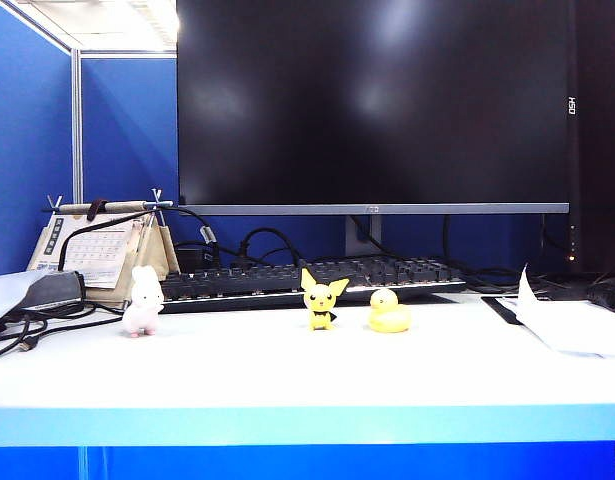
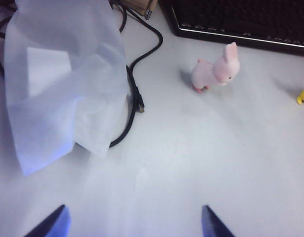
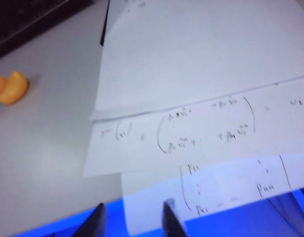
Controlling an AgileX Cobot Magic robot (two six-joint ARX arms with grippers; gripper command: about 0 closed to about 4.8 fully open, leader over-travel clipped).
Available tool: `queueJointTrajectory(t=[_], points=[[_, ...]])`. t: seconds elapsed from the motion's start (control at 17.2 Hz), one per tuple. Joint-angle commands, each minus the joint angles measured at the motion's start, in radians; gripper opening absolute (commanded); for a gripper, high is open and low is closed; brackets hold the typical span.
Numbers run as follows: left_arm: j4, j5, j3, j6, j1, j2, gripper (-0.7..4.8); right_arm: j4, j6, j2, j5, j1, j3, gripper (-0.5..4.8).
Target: Pick up the doll with a different color than the other dolls and place it near you.
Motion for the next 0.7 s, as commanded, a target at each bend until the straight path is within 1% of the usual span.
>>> queueJointTrajectory(t=[0.06,0.64,0.7], points=[[0.005,-0.003,0.002,-0.001,0.001,0.002,3.5,-0.042,0.003,-0.002,0.006,0.001,0.003,1.49],[0.005,-0.003,0.002,-0.001,0.001,0.002,3.5,-0.041,-0.008,-0.002,0.009,0.001,0.003,1.49],[0.005,-0.003,0.002,-0.001,0.001,0.002,3.5,-0.01,-0.008,-0.002,-0.006,0.001,0.003,1.49]])
